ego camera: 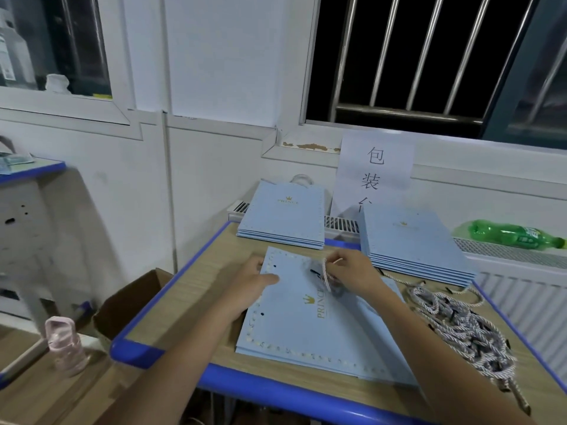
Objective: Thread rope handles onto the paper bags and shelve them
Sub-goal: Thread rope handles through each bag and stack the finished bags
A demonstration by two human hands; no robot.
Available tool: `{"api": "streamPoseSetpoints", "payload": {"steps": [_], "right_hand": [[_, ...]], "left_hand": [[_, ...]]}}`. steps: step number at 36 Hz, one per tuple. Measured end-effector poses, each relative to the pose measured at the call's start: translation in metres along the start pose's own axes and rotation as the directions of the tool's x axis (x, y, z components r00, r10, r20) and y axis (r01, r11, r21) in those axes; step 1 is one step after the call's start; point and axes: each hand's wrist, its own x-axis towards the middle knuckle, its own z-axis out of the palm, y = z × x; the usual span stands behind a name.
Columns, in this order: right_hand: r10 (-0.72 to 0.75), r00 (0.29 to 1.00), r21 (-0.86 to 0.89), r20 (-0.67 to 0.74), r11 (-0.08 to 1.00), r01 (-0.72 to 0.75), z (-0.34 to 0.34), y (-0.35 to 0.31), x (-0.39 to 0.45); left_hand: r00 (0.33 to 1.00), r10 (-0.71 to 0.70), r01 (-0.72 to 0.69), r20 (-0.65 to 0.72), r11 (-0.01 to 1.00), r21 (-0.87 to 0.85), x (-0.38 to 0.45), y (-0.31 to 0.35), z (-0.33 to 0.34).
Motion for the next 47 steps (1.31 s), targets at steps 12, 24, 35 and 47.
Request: {"api": "streamPoseSetpoints", "payload": {"steps": [12,24,35,47], "right_hand": [[-0.195,0.975,-0.017,0.103,0.98,0.198,-0.016,-0.002,-0.001],[-0.039,0.994,-0.028,0.102,0.999,0.042,-0.012,0.006,-0.007],[0.041,0.999,-0.398,-0.032,0.916,-0.05,0.016,0.006,0.007],[-0.268,0.963,-0.251,-0.001,0.933,0.26,0.032,-0.026,-0.006]], "left_hand": [[0.999,-0.033,0.034,0.013,0.997,-0.07,0.006,-0.004,-0.001],[0.999,-0.024,0.025,0.023,0.997,-0.079,0.008,-0.004,-0.001],[1.0,0.003,-0.004,-0.011,0.999,-0.047,0.011,-0.01,0.0],[0.999,0.003,-0.007,-0.053,0.997,-0.072,0.015,-0.015,0.0]]}}
